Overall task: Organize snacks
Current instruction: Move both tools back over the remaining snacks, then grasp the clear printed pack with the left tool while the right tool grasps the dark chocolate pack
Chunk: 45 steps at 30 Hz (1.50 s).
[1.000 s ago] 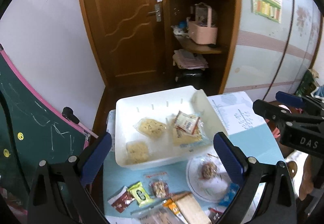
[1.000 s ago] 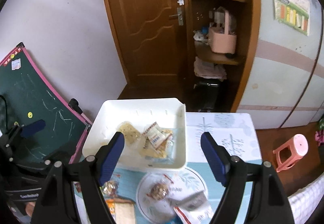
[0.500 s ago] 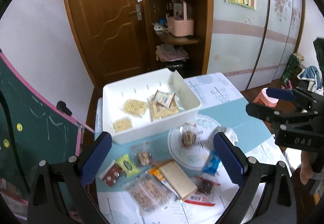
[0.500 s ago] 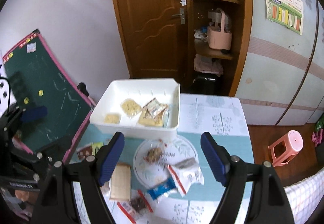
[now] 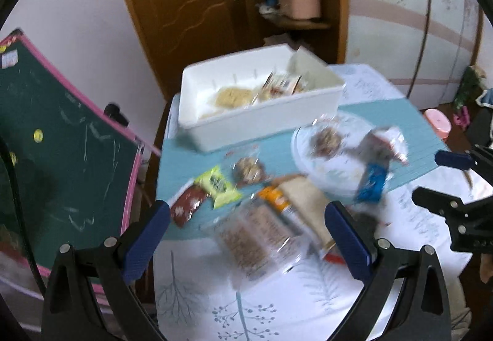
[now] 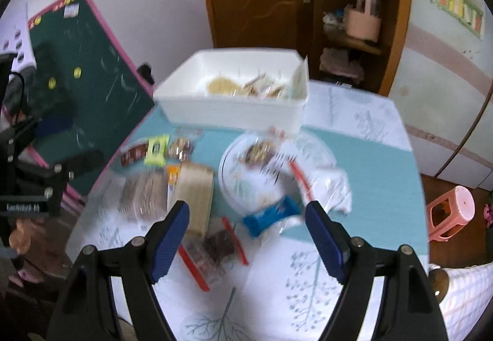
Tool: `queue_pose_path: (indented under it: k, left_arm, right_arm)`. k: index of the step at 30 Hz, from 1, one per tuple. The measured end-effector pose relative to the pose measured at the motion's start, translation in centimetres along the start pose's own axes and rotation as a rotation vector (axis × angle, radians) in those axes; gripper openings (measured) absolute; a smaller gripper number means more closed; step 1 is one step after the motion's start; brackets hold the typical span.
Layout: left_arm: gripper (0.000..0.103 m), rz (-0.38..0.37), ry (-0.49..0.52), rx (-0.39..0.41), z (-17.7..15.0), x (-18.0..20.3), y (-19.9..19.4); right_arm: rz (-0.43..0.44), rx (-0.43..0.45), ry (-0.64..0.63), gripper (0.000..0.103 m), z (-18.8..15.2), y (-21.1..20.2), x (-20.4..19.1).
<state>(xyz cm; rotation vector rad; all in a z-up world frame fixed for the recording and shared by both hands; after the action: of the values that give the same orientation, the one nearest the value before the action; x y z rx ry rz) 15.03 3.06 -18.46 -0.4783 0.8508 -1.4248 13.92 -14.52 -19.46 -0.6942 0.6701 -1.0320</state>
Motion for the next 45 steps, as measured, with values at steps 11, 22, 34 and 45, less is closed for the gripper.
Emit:
queue_pose_path:
  k: [11, 22, 34, 45]
  left_arm:
    - [0.100, -0.009, -0.194, -0.223, -5.5, -0.5, 8.0]
    - [0.100, -0.020, -0.291, -0.321, -6.7, 0.2, 11.9]
    - [0.100, -0.048, -0.369, -0.441, -8.4, 0.9, 15.1]
    - [0.078, -0.028, -0.325, -0.385, -8.8, 0.7, 14.0]
  right_arm:
    - [0.068, -0.134, 0.000, 0.078, -6.1, 5.4, -0.2]
    - [0.095, -0.183, -0.074, 0.071, -6.8, 8.7, -1.3]
    - [0.051, -0.166, -0.184, 0.068, -6.7, 10.5, -2.1]
    - [0.045, -0.158, -0.204, 0.073, -6.6, 10.9, -2.4]
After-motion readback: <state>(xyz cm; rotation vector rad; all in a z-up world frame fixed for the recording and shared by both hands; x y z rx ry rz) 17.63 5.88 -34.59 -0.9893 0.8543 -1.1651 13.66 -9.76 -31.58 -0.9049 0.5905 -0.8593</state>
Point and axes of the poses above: each gripper's, at about its wrist camera, not at the fingertips, and y roughly the way its jaws point, x to its right, z to its top, the point moved 10 cm from there along y, roughly the way its jaws point, and after that the axes turned 7 degrees about z, right-handed, at the moved point
